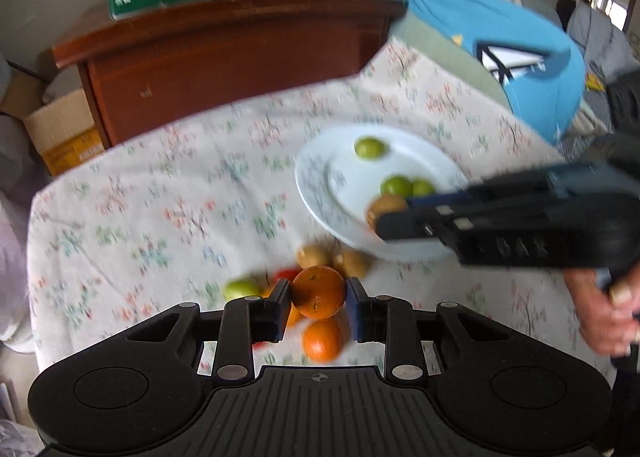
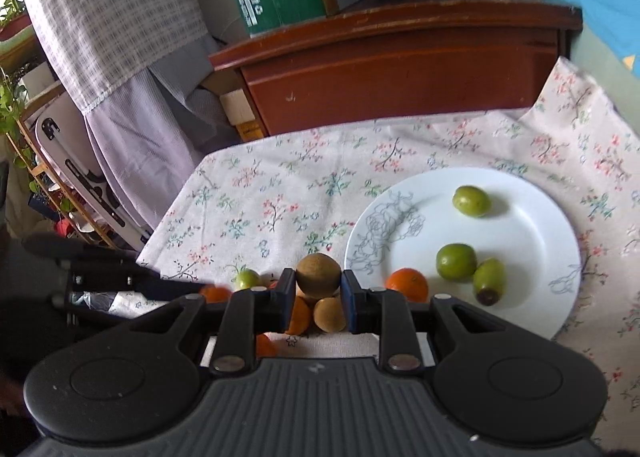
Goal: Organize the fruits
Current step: 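Grasp a tangerine with the left gripper while the right gripper grasps a brown kiwi, then carry the tangerine and kiwi over the white plate and open both grippers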
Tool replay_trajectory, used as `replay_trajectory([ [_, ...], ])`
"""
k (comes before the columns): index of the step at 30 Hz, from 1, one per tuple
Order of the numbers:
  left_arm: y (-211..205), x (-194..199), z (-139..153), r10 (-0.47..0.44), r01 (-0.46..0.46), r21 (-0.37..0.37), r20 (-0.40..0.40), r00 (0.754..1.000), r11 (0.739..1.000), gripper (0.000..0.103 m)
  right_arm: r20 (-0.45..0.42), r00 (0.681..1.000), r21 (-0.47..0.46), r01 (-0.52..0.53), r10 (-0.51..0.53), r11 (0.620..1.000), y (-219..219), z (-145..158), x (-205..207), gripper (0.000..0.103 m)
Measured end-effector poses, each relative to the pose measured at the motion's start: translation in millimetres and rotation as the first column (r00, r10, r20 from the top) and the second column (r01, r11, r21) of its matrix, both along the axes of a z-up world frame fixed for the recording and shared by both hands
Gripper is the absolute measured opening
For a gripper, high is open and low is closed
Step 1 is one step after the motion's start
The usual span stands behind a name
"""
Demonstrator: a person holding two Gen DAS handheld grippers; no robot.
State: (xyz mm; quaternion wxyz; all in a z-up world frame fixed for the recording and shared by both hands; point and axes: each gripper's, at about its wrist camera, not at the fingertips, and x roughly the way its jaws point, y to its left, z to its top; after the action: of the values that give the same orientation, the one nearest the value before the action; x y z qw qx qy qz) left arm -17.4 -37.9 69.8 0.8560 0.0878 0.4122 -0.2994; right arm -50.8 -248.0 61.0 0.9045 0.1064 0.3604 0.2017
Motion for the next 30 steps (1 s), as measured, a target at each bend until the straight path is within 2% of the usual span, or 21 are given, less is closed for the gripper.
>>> replay_trajectory([
  [5,-1.9,9.5,4.2,0.040,-0.040,-0.014,0.013,0.999,0.999,0.027,0.020,0.999,0.014,0.028,-0.029,1.000,-6.8,7.1,-11.5,0.024],
  [17,-16.6,18.7,11.1,0.058,-0.056,-0.044,0.056,0.997,0.997,0.027,0.054,0.995,0.028,0.079,-0.081,0.996,-19.5,14.0,-6.5,0.024],
  [25,-25.3,31.4,16.2,0.073,-0.067,-0.067,0.081,0.994,0.995,0.027,0.113,0.972,0.071,0.197,-0.204,0.978,-56.0,35.5,-1.1,0.024],
  [30,-34.4,41.8,16.5,0.080,-0.073,-0.086,0.085,0.993,0.994,0.027,0.112,0.956,0.082,0.263,-0.271,0.961,-72.7,39.1,1.4,0.024],
])
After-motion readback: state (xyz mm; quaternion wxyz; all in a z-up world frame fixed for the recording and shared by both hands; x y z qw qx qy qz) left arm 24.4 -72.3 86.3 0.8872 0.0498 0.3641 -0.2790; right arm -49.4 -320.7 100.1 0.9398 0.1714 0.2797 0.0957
